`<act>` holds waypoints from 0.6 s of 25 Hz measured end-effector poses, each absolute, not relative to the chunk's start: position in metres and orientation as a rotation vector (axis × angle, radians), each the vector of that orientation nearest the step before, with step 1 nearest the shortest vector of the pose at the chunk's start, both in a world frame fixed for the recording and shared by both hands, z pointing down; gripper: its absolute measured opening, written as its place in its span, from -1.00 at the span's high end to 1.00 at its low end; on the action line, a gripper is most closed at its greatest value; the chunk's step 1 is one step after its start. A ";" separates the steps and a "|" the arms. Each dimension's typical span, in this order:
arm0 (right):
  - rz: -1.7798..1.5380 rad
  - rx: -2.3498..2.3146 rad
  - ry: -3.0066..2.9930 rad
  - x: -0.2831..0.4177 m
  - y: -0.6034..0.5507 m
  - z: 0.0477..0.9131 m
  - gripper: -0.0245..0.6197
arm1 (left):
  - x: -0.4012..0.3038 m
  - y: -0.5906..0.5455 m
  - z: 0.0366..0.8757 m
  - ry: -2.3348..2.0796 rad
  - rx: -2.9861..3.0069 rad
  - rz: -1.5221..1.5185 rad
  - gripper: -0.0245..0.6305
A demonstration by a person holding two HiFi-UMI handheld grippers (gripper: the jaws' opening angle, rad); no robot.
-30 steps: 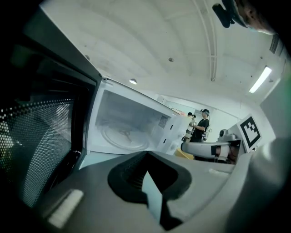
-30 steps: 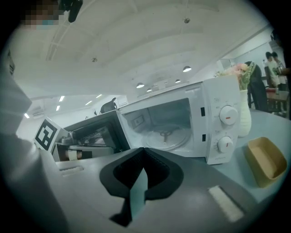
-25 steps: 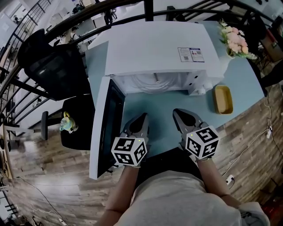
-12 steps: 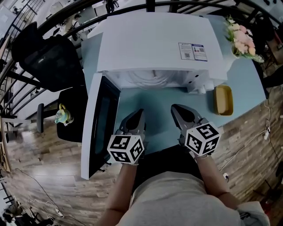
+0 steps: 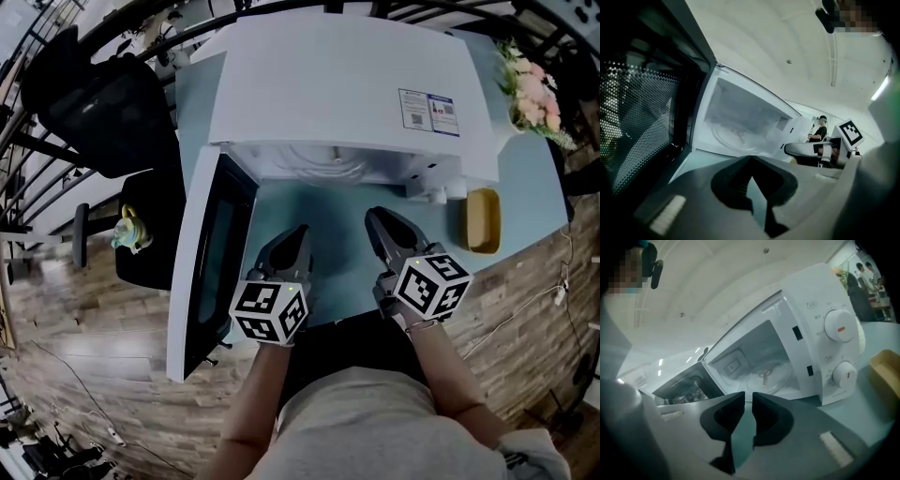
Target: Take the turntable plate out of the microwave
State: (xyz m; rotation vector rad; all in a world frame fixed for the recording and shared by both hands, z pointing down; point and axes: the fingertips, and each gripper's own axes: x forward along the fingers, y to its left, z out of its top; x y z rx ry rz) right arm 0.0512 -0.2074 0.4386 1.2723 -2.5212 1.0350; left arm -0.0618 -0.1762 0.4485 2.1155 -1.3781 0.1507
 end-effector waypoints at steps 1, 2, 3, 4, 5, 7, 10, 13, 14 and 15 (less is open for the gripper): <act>1.064 1.267 -2.520 0.049 -0.209 0.442 0.72 | -0.062 -0.177 0.451 -1.374 2.114 0.155 0.92; 1.098 1.266 -2.518 0.047 -0.212 0.445 0.71 | -0.061 -0.178 0.453 -1.368 2.113 0.160 0.92; 1.133 1.272 -2.510 0.046 -0.214 0.449 0.69 | -0.061 -0.179 0.455 -1.361 2.113 0.165 0.92; 1.165 1.282 -2.499 0.046 -0.217 0.454 0.68 | -0.060 -0.180 0.457 -1.355 2.112 0.170 0.92; 1.193 1.293 -2.486 0.046 -0.219 0.458 0.67 | -0.059 -0.181 0.458 -1.350 2.110 0.173 0.92; 1.246 1.298 -2.472 0.045 -0.224 0.466 0.66 | -0.059 -0.184 0.460 -1.346 2.105 0.170 0.92; 1.323 1.269 -2.484 0.041 -0.231 0.473 0.60 | -0.056 -0.188 0.463 -1.334 2.104 0.169 0.92; 1.396 1.288 -2.462 0.041 -0.236 0.482 0.57 | -0.051 -0.190 0.467 -1.312 2.100 0.171 0.92; 1.426 1.293 -2.450 0.040 -0.238 0.485 0.55 | -0.050 -0.190 0.468 -1.307 2.096 0.174 0.92; 1.464 1.295 -2.441 0.039 -0.239 0.488 0.53 | -0.050 -0.190 0.470 -1.302 2.093 0.179 0.92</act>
